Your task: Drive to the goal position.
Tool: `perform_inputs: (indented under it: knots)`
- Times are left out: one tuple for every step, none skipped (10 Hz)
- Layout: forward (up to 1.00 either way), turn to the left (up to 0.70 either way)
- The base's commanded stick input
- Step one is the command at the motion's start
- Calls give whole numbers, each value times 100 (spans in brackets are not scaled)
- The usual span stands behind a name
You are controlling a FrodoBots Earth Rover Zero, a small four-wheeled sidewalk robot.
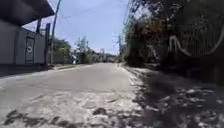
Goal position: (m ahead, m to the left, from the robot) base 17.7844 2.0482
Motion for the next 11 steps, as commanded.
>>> perform_inputs:
  knots:
    - [100,-2]
    - [100,-2]
    - [100,-2]
    - [100,-2]
    - [95,-2]
    - [93,-2]
    - [93,0]
    - [93,0]
    - [93,0]
    - [94,0]
    - [94,0]
